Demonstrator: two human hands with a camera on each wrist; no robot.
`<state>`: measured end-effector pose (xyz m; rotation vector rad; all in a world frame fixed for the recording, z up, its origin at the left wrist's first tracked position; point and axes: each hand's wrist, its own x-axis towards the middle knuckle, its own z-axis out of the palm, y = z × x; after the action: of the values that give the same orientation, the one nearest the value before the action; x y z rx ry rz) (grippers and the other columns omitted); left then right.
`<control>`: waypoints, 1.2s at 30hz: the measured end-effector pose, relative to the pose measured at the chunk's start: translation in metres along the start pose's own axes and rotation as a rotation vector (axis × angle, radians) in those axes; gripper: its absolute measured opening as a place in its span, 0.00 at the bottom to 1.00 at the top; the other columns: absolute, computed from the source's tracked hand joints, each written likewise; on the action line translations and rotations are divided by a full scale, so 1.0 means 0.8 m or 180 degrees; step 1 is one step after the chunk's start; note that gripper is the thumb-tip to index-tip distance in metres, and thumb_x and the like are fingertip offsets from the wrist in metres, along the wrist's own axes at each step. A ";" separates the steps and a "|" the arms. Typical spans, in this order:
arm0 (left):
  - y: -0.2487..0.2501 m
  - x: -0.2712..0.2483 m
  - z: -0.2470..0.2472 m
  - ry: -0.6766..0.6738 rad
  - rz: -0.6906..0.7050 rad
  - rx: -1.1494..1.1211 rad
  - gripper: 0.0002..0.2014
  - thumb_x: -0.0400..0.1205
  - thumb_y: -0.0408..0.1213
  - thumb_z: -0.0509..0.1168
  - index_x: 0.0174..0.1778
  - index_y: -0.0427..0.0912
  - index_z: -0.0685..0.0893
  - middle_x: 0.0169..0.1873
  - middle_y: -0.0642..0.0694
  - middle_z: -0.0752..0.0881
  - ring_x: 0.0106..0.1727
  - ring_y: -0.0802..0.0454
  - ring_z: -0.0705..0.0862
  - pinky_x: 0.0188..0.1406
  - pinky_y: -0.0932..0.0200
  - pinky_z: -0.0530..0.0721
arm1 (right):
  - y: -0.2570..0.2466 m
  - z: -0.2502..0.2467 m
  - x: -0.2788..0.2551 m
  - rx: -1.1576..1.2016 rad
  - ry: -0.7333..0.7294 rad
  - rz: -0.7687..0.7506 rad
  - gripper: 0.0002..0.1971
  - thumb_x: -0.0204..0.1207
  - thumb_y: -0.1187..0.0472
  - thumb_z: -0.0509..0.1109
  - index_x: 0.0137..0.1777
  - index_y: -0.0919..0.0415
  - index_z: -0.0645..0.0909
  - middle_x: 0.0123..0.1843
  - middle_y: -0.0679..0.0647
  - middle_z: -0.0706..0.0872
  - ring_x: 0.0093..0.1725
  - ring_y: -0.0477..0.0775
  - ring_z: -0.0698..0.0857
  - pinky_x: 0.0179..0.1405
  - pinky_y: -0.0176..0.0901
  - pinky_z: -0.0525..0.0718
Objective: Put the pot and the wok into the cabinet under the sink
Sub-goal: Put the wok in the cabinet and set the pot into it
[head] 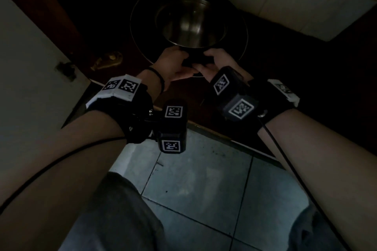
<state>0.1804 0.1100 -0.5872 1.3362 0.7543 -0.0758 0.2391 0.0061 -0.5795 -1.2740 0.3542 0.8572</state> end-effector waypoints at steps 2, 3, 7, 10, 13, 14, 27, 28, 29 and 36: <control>0.001 -0.012 0.012 0.0063 -0.0091 -0.0139 0.14 0.86 0.31 0.53 0.65 0.44 0.76 0.44 0.47 0.85 0.26 0.58 0.89 0.28 0.66 0.87 | -0.006 -0.019 -0.017 0.0229 -0.0116 0.0000 0.17 0.82 0.67 0.57 0.68 0.73 0.72 0.75 0.70 0.74 0.74 0.66 0.75 0.64 0.50 0.82; 0.002 -0.018 0.019 0.0103 -0.0126 -0.0233 0.15 0.86 0.32 0.53 0.67 0.43 0.75 0.45 0.47 0.85 0.30 0.56 0.89 0.27 0.66 0.87 | -0.011 -0.029 -0.028 0.0325 -0.0173 0.0039 0.12 0.83 0.69 0.56 0.62 0.73 0.75 0.72 0.70 0.76 0.73 0.66 0.76 0.68 0.51 0.80; 0.005 -0.040 0.043 0.0302 -0.0154 -0.0502 0.16 0.86 0.33 0.56 0.70 0.44 0.74 0.44 0.51 0.81 0.37 0.53 0.87 0.29 0.64 0.85 | -0.042 -0.084 -0.064 0.0053 -0.0087 -0.0258 0.13 0.83 0.70 0.57 0.65 0.69 0.74 0.58 0.64 0.83 0.61 0.59 0.83 0.57 0.46 0.86; 0.004 -0.056 0.063 0.0082 -0.0211 -0.0447 0.16 0.85 0.34 0.56 0.70 0.45 0.75 0.50 0.52 0.83 0.38 0.54 0.86 0.30 0.63 0.81 | -0.062 -0.121 -0.077 -0.1268 0.0670 -0.0847 0.15 0.80 0.66 0.63 0.65 0.60 0.81 0.49 0.49 0.88 0.47 0.47 0.85 0.44 0.38 0.82; -0.003 -0.067 0.086 -0.0251 -0.0343 -0.0224 0.17 0.87 0.36 0.53 0.72 0.45 0.75 0.57 0.50 0.84 0.42 0.54 0.86 0.34 0.62 0.82 | -0.063 -0.151 -0.077 -0.2392 0.1279 -0.1086 0.11 0.77 0.62 0.67 0.57 0.53 0.84 0.51 0.47 0.85 0.56 0.50 0.83 0.50 0.39 0.81; -0.007 -0.069 0.094 -0.0333 -0.0385 -0.0181 0.18 0.87 0.36 0.53 0.73 0.44 0.74 0.59 0.48 0.84 0.43 0.52 0.86 0.36 0.61 0.84 | -0.058 -0.158 -0.076 -0.2616 0.1237 -0.0979 0.11 0.76 0.61 0.67 0.57 0.53 0.83 0.53 0.49 0.84 0.59 0.52 0.82 0.51 0.38 0.81; -0.054 -0.056 0.179 -0.0669 -0.0520 0.0109 0.24 0.86 0.35 0.53 0.80 0.51 0.67 0.75 0.47 0.75 0.68 0.44 0.79 0.53 0.54 0.83 | -0.025 -0.228 -0.052 -0.3410 0.0890 -0.0861 0.28 0.75 0.54 0.73 0.75 0.55 0.73 0.72 0.58 0.78 0.68 0.58 0.80 0.65 0.46 0.81; -0.055 -0.055 0.186 -0.0685 -0.0520 0.0138 0.25 0.85 0.35 0.53 0.80 0.52 0.66 0.74 0.48 0.75 0.68 0.45 0.79 0.51 0.55 0.83 | -0.024 -0.230 -0.052 -0.3337 0.0884 -0.0916 0.28 0.75 0.53 0.73 0.75 0.55 0.74 0.71 0.58 0.79 0.67 0.57 0.81 0.65 0.48 0.82; -0.056 -0.056 0.193 -0.0704 -0.0521 0.0173 0.25 0.85 0.35 0.53 0.80 0.52 0.66 0.73 0.49 0.75 0.67 0.46 0.79 0.50 0.55 0.83 | -0.025 -0.231 -0.052 -0.3266 0.0896 -0.0946 0.28 0.75 0.53 0.73 0.75 0.55 0.74 0.71 0.57 0.79 0.66 0.57 0.81 0.64 0.49 0.83; -0.055 -0.061 0.240 -0.0932 -0.0501 0.0467 0.22 0.86 0.36 0.52 0.78 0.50 0.69 0.72 0.50 0.78 0.68 0.48 0.80 0.54 0.55 0.82 | -0.045 -0.271 -0.062 -0.3133 0.1015 -0.0889 0.27 0.74 0.53 0.74 0.74 0.55 0.75 0.69 0.57 0.81 0.65 0.57 0.82 0.61 0.47 0.84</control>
<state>0.2094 -0.0907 -0.5914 1.3648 0.6114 -0.4502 0.2798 -0.2151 -0.5851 -2.3233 -0.0332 0.5794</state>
